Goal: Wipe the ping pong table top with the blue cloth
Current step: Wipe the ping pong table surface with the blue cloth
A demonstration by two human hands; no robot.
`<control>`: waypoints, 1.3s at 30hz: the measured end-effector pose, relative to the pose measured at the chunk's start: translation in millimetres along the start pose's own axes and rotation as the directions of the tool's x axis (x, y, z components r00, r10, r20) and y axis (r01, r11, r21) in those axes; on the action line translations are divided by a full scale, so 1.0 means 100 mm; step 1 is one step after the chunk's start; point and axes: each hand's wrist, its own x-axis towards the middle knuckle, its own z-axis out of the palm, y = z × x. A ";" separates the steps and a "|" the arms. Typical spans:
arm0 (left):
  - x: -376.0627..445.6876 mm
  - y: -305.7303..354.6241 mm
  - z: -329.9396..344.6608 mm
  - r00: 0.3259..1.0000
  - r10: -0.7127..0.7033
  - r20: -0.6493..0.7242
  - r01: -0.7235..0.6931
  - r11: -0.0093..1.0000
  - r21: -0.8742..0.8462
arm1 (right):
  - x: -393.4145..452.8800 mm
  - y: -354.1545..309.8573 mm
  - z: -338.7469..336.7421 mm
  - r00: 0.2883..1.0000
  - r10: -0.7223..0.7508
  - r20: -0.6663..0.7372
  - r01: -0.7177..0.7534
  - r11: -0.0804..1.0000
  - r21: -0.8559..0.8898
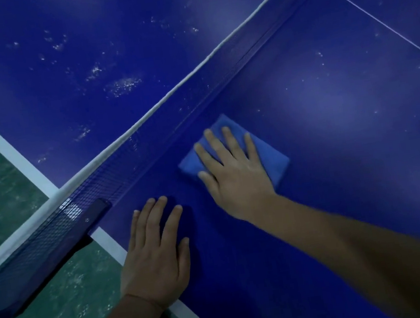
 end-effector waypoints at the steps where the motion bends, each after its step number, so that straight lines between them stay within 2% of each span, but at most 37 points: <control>1: 0.00 0.00 0.00 1.000 0.005 0.004 -0.005 1.000 0.003 | 0.20 0.07 -0.02 1.000 -0.019 0.011 0.019 1.000 0.004; 3: 0.01 -0.02 0.01 1.000 0.018 0.022 -0.018 1.000 0.011 | 0.58 0.51 -0.09 0.998 0.054 0.035 -0.052 0.998 -0.047; 4: 0.01 -0.02 0.00 0.999 0.018 0.032 -0.019 1.000 0.016 | 0.74 0.85 -0.14 0.986 0.165 0.030 -0.162 0.985 -0.064; 5: 0.01 -0.02 -0.01 0.999 0.017 0.041 -0.018 1.000 0.020 | 0.84 1.22 -0.20 0.952 0.305 0.014 -0.304 0.951 -0.052; 7: 0.02 -0.01 -0.02 0.998 0.013 0.053 -0.015 0.999 0.029 | 0.92 1.76 -0.35 0.826 0.563 0.017 -0.563 0.825 0.049; 8: 0.01 0.00 -0.02 0.998 0.010 0.061 -0.012 0.999 0.038 | 0.90 1.80 -0.39 0.772 0.634 0.040 -0.635 0.767 0.091; 9: 0.01 0.00 -0.02 0.998 0.009 0.069 -0.012 0.999 0.044 | 0.85 1.67 -0.37 0.767 0.641 0.038 -0.642 0.762 0.084; 10: 0.02 0.00 -0.02 0.997 0.009 0.073 -0.013 0.999 0.047 | 0.78 1.44 -0.31 0.816 0.578 0.006 -0.578 0.815 0.051; 12: 0.02 0.00 -0.03 0.997 0.006 0.081 -0.010 0.999 0.053 | 0.56 0.88 -0.17 0.964 0.264 0.020 -0.265 0.964 0.019; 13: 0.03 0.01 -0.03 0.996 0.003 0.085 -0.008 0.998 0.057 | 0.44 0.72 -0.13 0.993 0.087 0.078 -0.088 0.996 0.010; 14: 0.03 0.01 -0.03 0.996 0.001 0.088 -0.007 0.998 0.062 | 0.39 0.74 -0.13 0.992 -0.018 0.127 0.019 1.000 -0.004; 15: 0.03 0.02 -0.03 0.996 0.000 0.093 -0.007 0.998 0.069 | 0.43 0.92 -0.19 0.989 -0.024 0.146 0.027 1.000 -0.015; 16: 0.03 0.03 -0.03 0.995 0.001 0.099 -0.009 0.997 0.078 | 0.51 1.21 -0.23 0.990 0.087 0.111 -0.083 0.996 -0.045; 17: 0.03 0.04 -0.04 0.994 -0.001 0.105 -0.009 0.996 0.088 | 0.60 1.52 -0.29 0.963 0.259 0.072 -0.254 0.965 -0.066; 19: 0.03 0.06 -0.04 0.993 -0.009 0.118 -0.004 0.995 0.104 | 0.69 2.03 -0.44 0.805 0.592 0.042 -0.593 0.805 0.017; 20: 0.04 0.07 -0.05 0.992 -0.014 0.122 0.001 0.994 0.106 | 0.70 2.06 -0.47 0.739 0.671 0.050 -0.673 0.736 0.073; 21: 0.05 0.09 -0.06 0.992 -0.018 0.124 0.005 0.995 0.103 | 0.68 1.93 -0.44 0.744 0.668 0.027 -0.668 0.741 0.068; 22: 0.07 0.10 -0.07 0.992 -0.017 0.121 0.005 0.995 0.096 | 0.65 1.69 -0.38 0.807 0.591 -0.002 -0.590 0.806 0.040; 24: 0.15 0.14 -0.08 0.994 0.020 0.110 -0.027 0.997 0.067 | 0.49 1.16 -0.21 0.964 0.265 0.013 -0.266 0.963 0.045; 25: 0.23 0.17 -0.08 0.993 0.055 0.103 -0.060 0.997 0.044 | 0.36 1.00 -0.14 0.995 0.086 0.047 -0.089 0.995 0.043; 26: 0.33 0.20 -0.07 0.991 0.091 0.096 -0.093 0.996 0.016 | 0.29 0.96 -0.11 0.997 -0.016 0.076 0.014 1.000 0.025; 27: 0.47 0.25 -0.06 0.989 0.121 0.089 -0.120 0.993 -0.017 | 0.31 1.10 -0.14 0.996 -0.026 0.084 0.024 0.999 0.021; 29: 0.82 0.37 -0.04 0.984 0.162 0.079 -0.157 0.986 -0.062 | 0.48 1.65 -0.23 0.976 0.214 0.032 -0.214 0.977 -0.019; 31: 1.20 0.51 -0.01 0.976 0.206 0.073 -0.201 0.977 -0.075 | 0.63 2.21 -0.39 0.849 0.527 0.034 -0.528 0.849 0.024; 32: 1.38 0.58 0.02 0.971 0.228 0.070 -0.222 0.972 -0.080 | 0.67 2.28 -0.41 0.779 0.626 0.038 -0.627 0.777 0.046; 33: 1.56 0.64 0.05 0.967 0.246 0.067 -0.240 0.967 -0.084 | 0.68 2.21 -0.40 0.770 0.638 -0.003 -0.638 0.769 0.043; 34: 1.74 0.68 0.08 0.965 0.253 0.064 -0.248 0.965 -0.082 | 0.66 2.06 -0.32 0.829 0.558 -0.041 -0.557 0.830 0.041; 35: 1.89 0.73 0.11 0.967 0.248 0.064 -0.243 0.967 -0.079 | 0.60 1.84 -0.21 0.918 0.394 -0.041 -0.394 0.919 0.017; 36: 2.04 0.76 0.15 0.969 0.236 0.072 -0.231 0.970 -0.077 | 0.51 1.67 -0.11 0.977 0.210 -0.026 -0.210 0.978 0.020; 37: 2.15 0.79 0.18 0.969 0.230 0.090 -0.224 0.972 -0.072 | 0.50 1.69 -0.09 0.996 0.090 -0.012 -0.090 0.996 -0.002; 38: 2.24 0.80 0.21 0.964 0.234 0.125 -0.229 0.972 -0.049 | 0.55 1.87 -0.13 0.998 0.064 -0.017 -0.065 0.998 -0.026; 39: 2.29 0.81 0.25 0.956 0.242 0.163 -0.244 0.970 -0.009 | 0.66 2.13 -0.21 0.986 0.165 -0.026 -0.166 0.985 -0.040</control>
